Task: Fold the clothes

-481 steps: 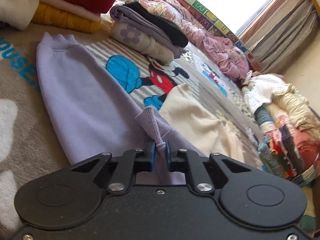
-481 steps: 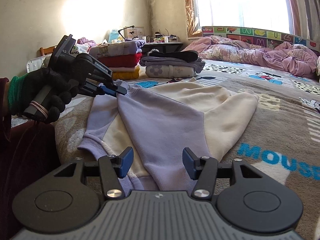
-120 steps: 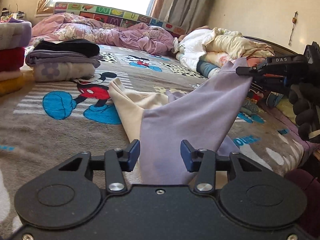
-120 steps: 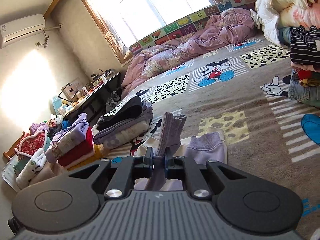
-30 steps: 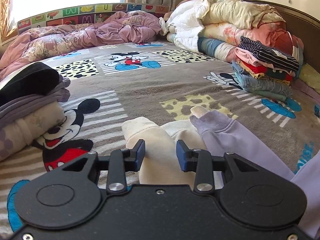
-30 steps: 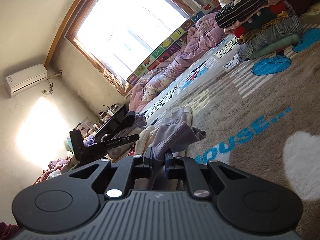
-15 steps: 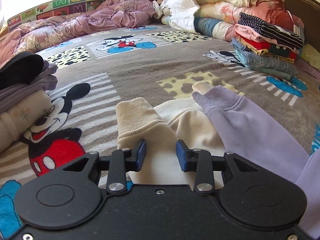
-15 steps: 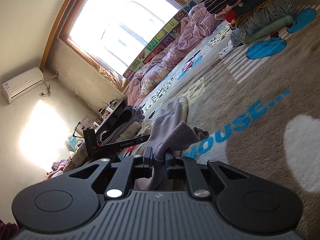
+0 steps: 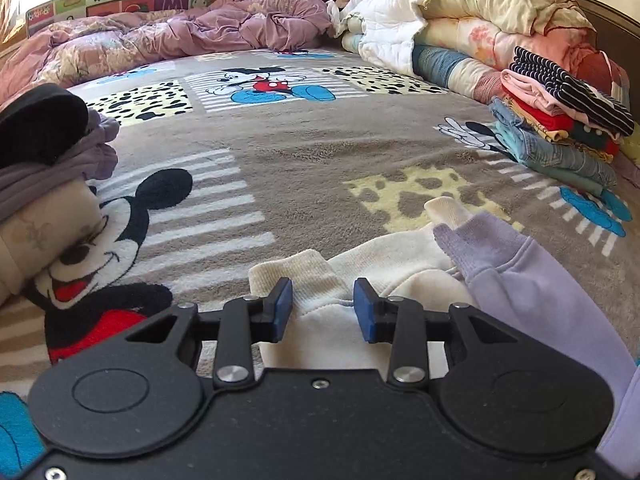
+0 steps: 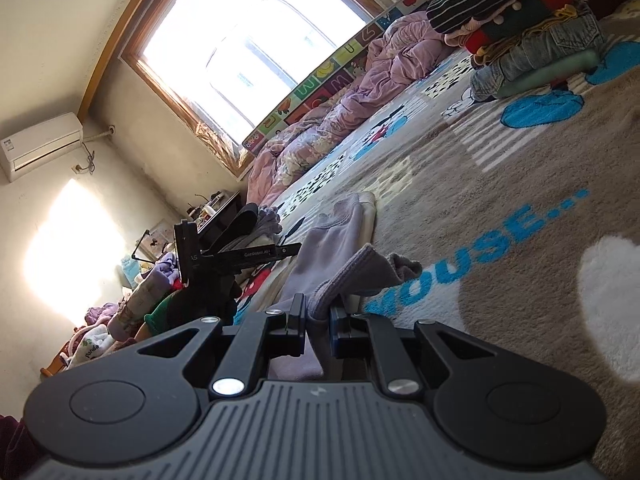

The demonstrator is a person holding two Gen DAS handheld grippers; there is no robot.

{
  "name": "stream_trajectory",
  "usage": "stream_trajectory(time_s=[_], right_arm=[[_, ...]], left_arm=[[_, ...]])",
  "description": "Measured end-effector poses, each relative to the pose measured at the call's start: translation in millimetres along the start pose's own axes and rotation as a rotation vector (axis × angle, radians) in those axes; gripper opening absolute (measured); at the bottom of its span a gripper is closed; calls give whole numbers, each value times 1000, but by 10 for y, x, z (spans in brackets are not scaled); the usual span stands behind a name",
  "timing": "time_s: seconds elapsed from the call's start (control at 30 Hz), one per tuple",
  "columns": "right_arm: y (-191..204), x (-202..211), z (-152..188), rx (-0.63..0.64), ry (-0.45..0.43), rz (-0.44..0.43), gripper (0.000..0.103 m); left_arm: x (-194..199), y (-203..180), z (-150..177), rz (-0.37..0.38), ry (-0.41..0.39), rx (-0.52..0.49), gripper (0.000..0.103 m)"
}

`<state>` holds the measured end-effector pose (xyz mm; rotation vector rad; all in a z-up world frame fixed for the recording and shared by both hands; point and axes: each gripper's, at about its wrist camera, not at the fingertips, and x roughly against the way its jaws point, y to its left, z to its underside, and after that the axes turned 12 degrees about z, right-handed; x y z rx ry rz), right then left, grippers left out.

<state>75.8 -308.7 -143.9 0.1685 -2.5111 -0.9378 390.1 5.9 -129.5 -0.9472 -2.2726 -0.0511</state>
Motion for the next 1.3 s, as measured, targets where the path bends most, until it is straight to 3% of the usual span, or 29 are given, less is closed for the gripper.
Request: stream_trajectory(time_s=[0.33,0.5,0.73,0.9,1.03,1.13,1.3], right_arm=[[-69,-111,-68,-26,-30,19,14],[-104,-154,-79,-40,-31,25,14],[-138,-191,-99,-55,-34,36,14],[-123,-227,-119,-53,-29,46,14],[-148,-251,-128,-87,-18,54,14],[-101,-264,-188,-78,-29,64,14],[29,-344,-422,-25,-14,78,14]], left_arm=[[717,-126,134,-40,-99,21,35],[1158,-335,426,-65,-111,71,35],[1749,-1015,1078,-70,-115,60,32],[1876,-1469,1465,-75,-63,31,29],[1724,-1731,1738,-107,24,-31,28],[1738,-1868,1779,-135,18,-95,28],[1874,-1831,1747,-112,-39,-72,28]])
